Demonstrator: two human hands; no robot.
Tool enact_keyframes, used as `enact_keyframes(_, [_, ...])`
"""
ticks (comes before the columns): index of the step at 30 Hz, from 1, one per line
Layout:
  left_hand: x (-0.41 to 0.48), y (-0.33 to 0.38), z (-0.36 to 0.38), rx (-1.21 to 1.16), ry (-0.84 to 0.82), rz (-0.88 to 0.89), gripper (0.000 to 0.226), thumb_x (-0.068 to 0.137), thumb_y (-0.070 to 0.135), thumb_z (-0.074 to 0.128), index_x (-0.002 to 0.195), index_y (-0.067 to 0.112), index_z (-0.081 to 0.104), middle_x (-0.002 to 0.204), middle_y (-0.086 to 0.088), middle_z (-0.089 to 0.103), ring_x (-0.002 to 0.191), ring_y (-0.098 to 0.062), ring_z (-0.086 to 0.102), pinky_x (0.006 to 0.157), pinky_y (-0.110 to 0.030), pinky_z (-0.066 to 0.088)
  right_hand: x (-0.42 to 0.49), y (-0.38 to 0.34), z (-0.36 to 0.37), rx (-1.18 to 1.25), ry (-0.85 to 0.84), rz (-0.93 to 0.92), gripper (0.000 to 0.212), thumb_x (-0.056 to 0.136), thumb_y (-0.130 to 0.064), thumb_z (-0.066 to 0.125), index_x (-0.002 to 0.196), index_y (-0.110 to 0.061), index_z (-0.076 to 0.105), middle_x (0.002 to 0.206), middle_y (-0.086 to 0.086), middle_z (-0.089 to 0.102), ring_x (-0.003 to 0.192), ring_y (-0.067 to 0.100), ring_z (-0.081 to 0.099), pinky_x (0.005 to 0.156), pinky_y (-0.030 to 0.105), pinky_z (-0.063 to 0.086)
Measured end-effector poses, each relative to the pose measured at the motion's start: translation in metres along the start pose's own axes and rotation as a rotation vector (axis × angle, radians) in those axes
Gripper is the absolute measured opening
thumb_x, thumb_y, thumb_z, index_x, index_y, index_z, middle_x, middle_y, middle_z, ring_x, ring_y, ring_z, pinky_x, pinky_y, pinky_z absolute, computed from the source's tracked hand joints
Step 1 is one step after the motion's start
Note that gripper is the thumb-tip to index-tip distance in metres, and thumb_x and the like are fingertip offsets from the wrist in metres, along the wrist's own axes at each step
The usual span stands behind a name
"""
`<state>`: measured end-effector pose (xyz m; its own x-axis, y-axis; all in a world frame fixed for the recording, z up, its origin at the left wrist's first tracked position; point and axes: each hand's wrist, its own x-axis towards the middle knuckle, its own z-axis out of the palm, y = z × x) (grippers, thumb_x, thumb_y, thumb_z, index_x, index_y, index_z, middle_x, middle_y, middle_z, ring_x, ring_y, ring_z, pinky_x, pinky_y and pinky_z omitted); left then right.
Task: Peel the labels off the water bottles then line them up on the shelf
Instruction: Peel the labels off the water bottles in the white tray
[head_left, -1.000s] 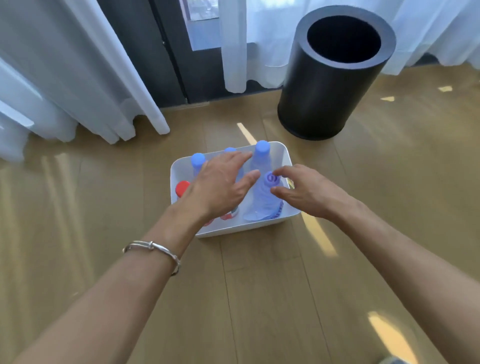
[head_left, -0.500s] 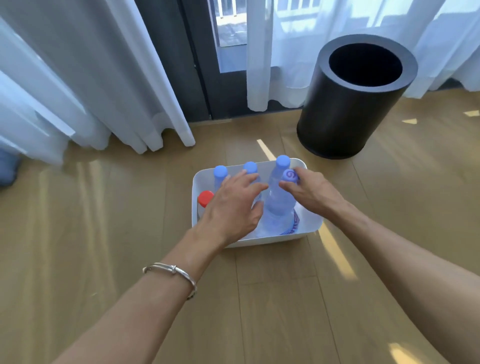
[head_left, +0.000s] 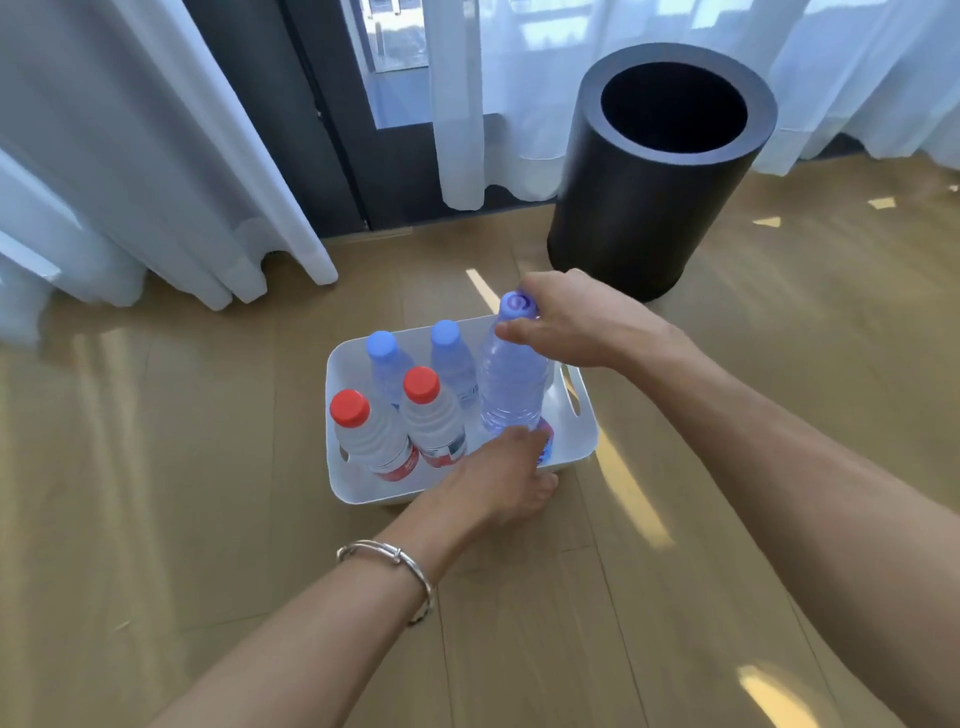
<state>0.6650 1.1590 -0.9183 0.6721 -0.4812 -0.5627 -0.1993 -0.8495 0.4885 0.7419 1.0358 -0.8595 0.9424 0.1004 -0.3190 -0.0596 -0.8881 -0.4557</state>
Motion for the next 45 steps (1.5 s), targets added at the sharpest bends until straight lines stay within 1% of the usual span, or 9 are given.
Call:
enact_keyframes(4, [0.0, 0.011, -0.024, 0.148, -0.098, 0.001, 0.023, 0.096, 0.03, 0.043, 0.105, 0.013, 0.056, 0.108, -0.009, 0.057, 0.108, -0.032, 0.054, 0.079, -0.032, 0.042, 0.0, 0.013, 0.016, 0.015, -0.044, 0.038, 0.027, 0.09, -0.038, 0.055, 0.076, -0.016, 0.047, 0.075, 0.003, 0.051, 0.06, 0.021, 0.044, 0.052, 0.03, 0.033])
enact_keyframes(8, [-0.004, 0.019, -0.063, 0.257, -0.047, -0.046, 0.026, 0.095, 0.027, 0.043, 0.076, 0.012, 0.053, 0.072, -0.004, 0.049, 0.068, -0.025, 0.049, 0.052, -0.027, 0.029, -0.001, 0.016, 0.027, 0.041, -0.053, 0.044, 0.029, 0.09, -0.036, 0.056, 0.079, -0.013, 0.044, 0.072, -0.001, 0.046, 0.056, 0.015, 0.039, 0.049, 0.028, 0.03])
enact_keyframes(11, [-0.01, 0.017, -0.088, 0.301, 0.109, -0.056, 0.018, 0.092, 0.028, 0.047, 0.097, 0.018, 0.062, 0.087, -0.002, 0.06, 0.079, -0.022, 0.057, 0.06, -0.028, 0.04, 0.002, 0.017, 0.03, -0.015, -0.11, 0.027, 0.023, 0.09, -0.035, 0.055, 0.093, -0.013, 0.051, 0.075, -0.002, 0.049, 0.06, 0.015, 0.043, 0.051, 0.027, 0.032])
enact_keyframes(16, [-0.016, -0.013, -0.105, 0.284, 0.297, -0.08, 0.045, 0.088, 0.03, 0.059, 0.132, 0.029, 0.05, 0.128, -0.001, 0.056, 0.116, -0.024, 0.054, 0.086, -0.03, 0.043, 0.007, 0.021, 0.025, -0.225, -0.247, 0.003, 0.021, 0.08, -0.032, 0.069, 0.094, -0.02, 0.06, 0.081, 0.0, 0.059, 0.073, 0.021, 0.055, 0.059, 0.03, 0.042])
enact_keyframes(24, [-0.013, -0.051, -0.081, 0.218, 0.256, -0.149, 0.038, 0.089, 0.022, 0.054, 0.127, 0.022, 0.054, 0.113, -0.001, 0.062, 0.103, -0.026, 0.059, 0.08, -0.033, 0.05, 0.015, -0.001, 0.02, -0.321, -0.416, 0.032, 0.054, 0.083, -0.048, 0.067, 0.129, -0.023, 0.055, 0.12, -0.003, 0.061, 0.105, 0.02, 0.058, 0.087, 0.032, 0.047])
enact_keyframes(33, [-0.021, -0.063, -0.072, 0.067, 0.371, -0.133, 0.021, 0.09, 0.033, 0.058, 0.106, 0.02, 0.057, 0.101, -0.005, 0.063, 0.096, -0.028, 0.059, 0.077, -0.038, 0.051, 0.016, -0.03, 0.057, -0.134, -0.406, -0.097, 0.057, 0.081, -0.039, 0.072, 0.131, -0.026, 0.049, 0.132, -0.007, 0.056, 0.116, 0.016, 0.056, 0.094, 0.031, 0.045])
enact_keyframes(37, [-0.033, -0.058, -0.088, -0.016, 0.469, -0.061, 0.022, 0.091, 0.032, 0.058, 0.11, 0.022, 0.061, 0.101, -0.002, 0.066, 0.096, -0.025, 0.061, 0.081, -0.039, 0.052, 0.019, -0.03, 0.057, 0.067, -0.368, -0.168, 0.043, 0.073, -0.039, 0.078, 0.107, -0.033, 0.051, 0.113, -0.01, 0.056, 0.11, 0.016, 0.056, 0.088, 0.029, 0.044])
enact_keyframes(42, [-0.046, -0.046, -0.122, -0.15, 0.714, 0.057, 0.031, 0.089, 0.038, 0.062, 0.116, 0.023, 0.062, 0.106, 0.003, 0.066, 0.093, -0.017, 0.06, 0.083, -0.036, 0.053, 0.02, -0.033, 0.046, 0.496, -0.422, -0.261, 0.059, 0.072, -0.021, 0.082, 0.117, -0.036, 0.047, 0.11, -0.01, 0.063, 0.105, 0.012, 0.063, 0.088, 0.029, 0.052])
enact_keyframes(45, [-0.049, -0.043, -0.133, -0.262, 0.804, 0.112, 0.037, 0.09, 0.036, 0.062, 0.124, 0.022, 0.06, 0.105, 0.008, 0.062, 0.092, -0.009, 0.058, 0.084, -0.027, 0.052, 0.022, -0.04, 0.041, 0.638, -0.286, -0.314, 0.054, 0.075, -0.022, 0.08, 0.12, -0.029, 0.052, 0.106, -0.009, 0.069, 0.1, 0.009, 0.067, 0.088, 0.029, 0.055])
